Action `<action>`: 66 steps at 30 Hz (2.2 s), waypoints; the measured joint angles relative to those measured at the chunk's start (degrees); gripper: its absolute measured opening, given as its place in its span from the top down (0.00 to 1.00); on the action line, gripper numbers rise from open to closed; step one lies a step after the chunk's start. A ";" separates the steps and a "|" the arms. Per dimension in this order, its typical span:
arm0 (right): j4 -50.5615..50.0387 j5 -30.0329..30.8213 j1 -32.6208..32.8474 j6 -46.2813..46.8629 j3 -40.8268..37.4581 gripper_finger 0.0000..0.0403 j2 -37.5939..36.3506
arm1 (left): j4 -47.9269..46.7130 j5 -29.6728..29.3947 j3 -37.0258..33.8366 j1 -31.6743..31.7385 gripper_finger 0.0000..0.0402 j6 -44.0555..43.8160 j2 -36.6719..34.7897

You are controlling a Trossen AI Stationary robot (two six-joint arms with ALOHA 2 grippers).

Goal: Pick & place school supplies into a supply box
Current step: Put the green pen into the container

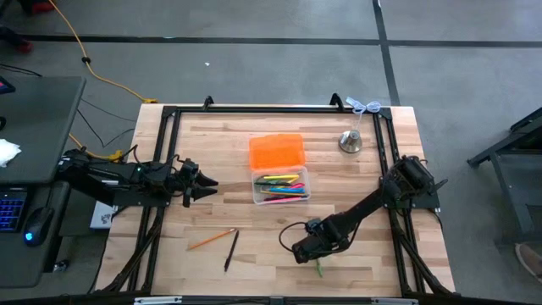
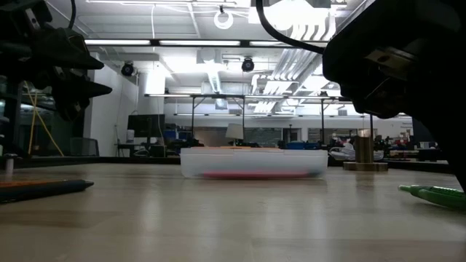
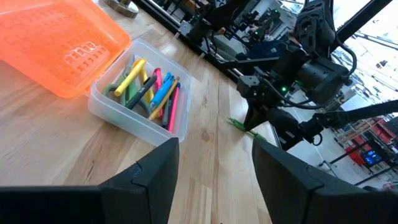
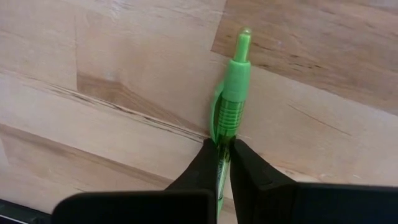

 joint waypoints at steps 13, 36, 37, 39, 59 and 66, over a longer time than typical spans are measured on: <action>-1.23 3.59 -0.11 0.13 -0.42 0.99 -5.66 | -0.03 0.24 0.00 0.01 0.42 0.00 0.00; -3.86 19.86 -2.15 -8.28 -0.17 1.00 -21.72 | -0.02 0.31 0.00 0.00 0.42 -0.02 0.01; -4.20 20.36 -2.67 -8.84 -0.15 1.00 -21.96 | -0.02 0.31 0.00 0.02 0.42 -0.02 0.00; -4.52 20.74 -3.83 -10.22 -0.15 1.00 -22.26 | -0.02 0.31 0.00 0.00 0.42 -0.02 0.01; 11.58 22.60 -18.06 -33.23 -0.09 1.00 -22.39 | 0.00 0.04 0.00 0.00 0.42 -0.17 0.00; 20.99 18.46 -22.42 -41.44 -0.09 1.00 -22.39 | 0.00 0.00 0.00 0.00 0.42 -0.20 0.01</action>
